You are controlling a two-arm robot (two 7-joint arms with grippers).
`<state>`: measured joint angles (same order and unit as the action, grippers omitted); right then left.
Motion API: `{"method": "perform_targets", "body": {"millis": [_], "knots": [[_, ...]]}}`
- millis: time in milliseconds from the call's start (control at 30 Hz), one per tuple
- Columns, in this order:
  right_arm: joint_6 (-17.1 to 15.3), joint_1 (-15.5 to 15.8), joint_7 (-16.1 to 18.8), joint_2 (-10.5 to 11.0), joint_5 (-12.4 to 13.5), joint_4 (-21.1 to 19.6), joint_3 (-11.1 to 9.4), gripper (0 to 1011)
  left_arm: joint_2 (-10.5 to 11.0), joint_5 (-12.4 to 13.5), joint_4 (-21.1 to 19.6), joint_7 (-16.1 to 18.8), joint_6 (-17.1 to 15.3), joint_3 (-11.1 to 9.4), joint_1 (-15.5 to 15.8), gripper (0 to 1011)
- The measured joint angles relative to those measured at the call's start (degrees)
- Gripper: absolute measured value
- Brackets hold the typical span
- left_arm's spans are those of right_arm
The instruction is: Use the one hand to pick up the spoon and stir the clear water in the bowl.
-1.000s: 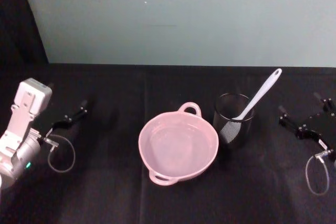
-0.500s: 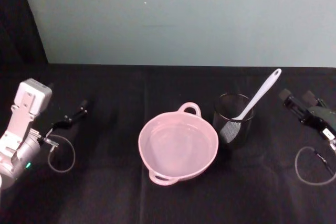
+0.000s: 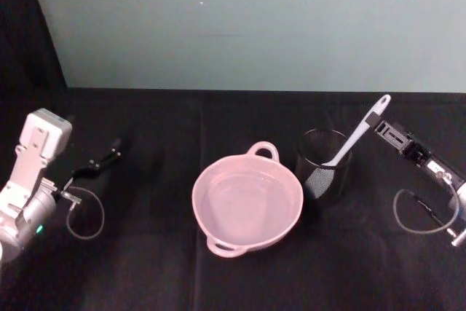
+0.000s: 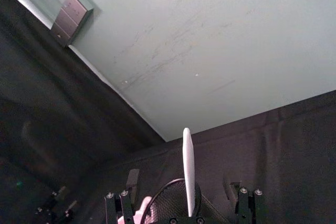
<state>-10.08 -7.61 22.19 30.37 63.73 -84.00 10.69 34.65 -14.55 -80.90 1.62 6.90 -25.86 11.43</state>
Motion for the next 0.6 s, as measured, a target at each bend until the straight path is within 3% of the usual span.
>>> {"method": "perform_targets", "body": {"millis": [200, 600], "knots": [[-1.91, -3.18, 1.07, -0.55, 2.09, 3.10, 1.52, 1004, 0.00, 0.00, 0.00, 0.00, 0.00, 0.00, 0.00, 1005], [-1.50, -4.89, 1.10, -0.10, 2.16, 4.19, 3.75, 1004, 0.00, 0.00, 0.00, 0.00, 0.00, 0.00, 0.00, 1005]]}}
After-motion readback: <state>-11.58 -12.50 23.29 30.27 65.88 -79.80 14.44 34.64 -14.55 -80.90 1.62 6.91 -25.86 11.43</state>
